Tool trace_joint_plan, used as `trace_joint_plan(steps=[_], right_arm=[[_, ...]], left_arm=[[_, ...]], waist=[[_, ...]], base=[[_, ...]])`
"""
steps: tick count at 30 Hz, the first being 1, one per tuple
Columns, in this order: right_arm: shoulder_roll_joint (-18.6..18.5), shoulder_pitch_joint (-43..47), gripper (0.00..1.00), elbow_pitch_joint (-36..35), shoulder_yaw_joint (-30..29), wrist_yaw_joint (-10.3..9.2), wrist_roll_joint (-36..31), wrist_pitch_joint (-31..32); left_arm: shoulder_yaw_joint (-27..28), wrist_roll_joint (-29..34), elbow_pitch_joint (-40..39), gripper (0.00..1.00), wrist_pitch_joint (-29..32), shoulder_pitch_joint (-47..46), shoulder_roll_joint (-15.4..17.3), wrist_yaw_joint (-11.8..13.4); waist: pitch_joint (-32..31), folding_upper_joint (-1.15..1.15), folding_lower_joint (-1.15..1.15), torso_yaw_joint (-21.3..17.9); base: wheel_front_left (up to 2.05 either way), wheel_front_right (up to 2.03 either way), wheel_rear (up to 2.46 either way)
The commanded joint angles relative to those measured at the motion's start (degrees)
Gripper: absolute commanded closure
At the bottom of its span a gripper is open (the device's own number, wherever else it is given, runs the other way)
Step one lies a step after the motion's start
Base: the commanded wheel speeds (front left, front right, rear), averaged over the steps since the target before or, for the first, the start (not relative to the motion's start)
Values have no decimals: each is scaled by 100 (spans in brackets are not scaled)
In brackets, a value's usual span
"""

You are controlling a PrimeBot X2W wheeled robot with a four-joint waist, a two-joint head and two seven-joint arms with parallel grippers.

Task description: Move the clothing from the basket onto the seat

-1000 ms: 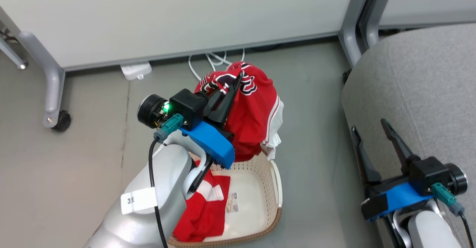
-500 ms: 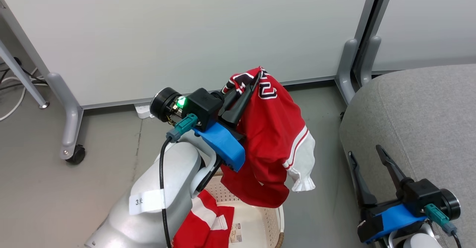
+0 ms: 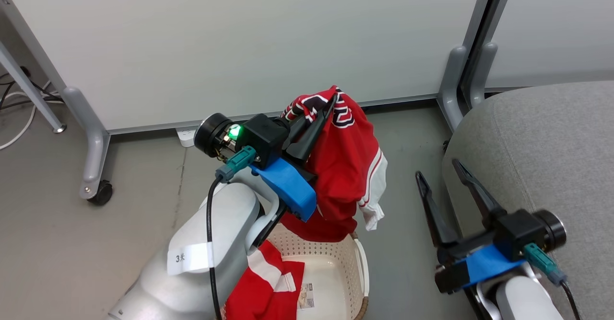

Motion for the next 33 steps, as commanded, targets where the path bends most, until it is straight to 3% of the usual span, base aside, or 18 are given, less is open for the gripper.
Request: trace_joint_plan(steps=[1, 8, 16, 29, 30, 31, 32, 33], right_arm=[[-33, -197, 0, -78, 135, 1, 75, -20], [-23, -798, 0, -182, 716, 1, 190, -20], [6, -1331, 0, 203, 1126, 1, 116, -20], [120, -2265, 0, 2069, 1424, 1, -175, -19], [134, -2311, 7, 2170, 1450, 1, -124, -18], [148, -2351, 89, 2229, 1477, 1, -99, -19], [161, -2380, 100, 2283, 1497, 1, -69, -19], [173, -2409, 100, 2312, 1509, 1, -45, -18]], left_arm=[[-7, 30, -13, 100, -27, -89, 6, -6], [-38, 90, -27, 100, -27, -189, -74, -6], [-158, 125, -33, 100, -27, -327, -206, -6], [-379, 78, -103, 100, -28, -451, -329, -6], [-390, 75, -101, 100, -28, -448, -333, -6], [-398, 69, -99, 100, -28, -447, -336, -6], [-403, 62, -97, 100, -28, -446, -340, -6], [-409, 59, -91, 100, -28, -445, -343, -6]], waist=[[37, 0, 1, 26], [192, 0, 1, 137], [340, 0, 1, 302], [463, 0, 1, 463], [461, 0, 1, 464], [459, 0, 1, 465], [456, 0, 1, 465], [453, 0, 1, 465]], base=[[0, 0, 0], [0, 0, 0], [0, 0, 0], [0, 0, 0], [0, 0, 0], [0, 0, 0], [0, 0, 0], [0, 0, 0]])
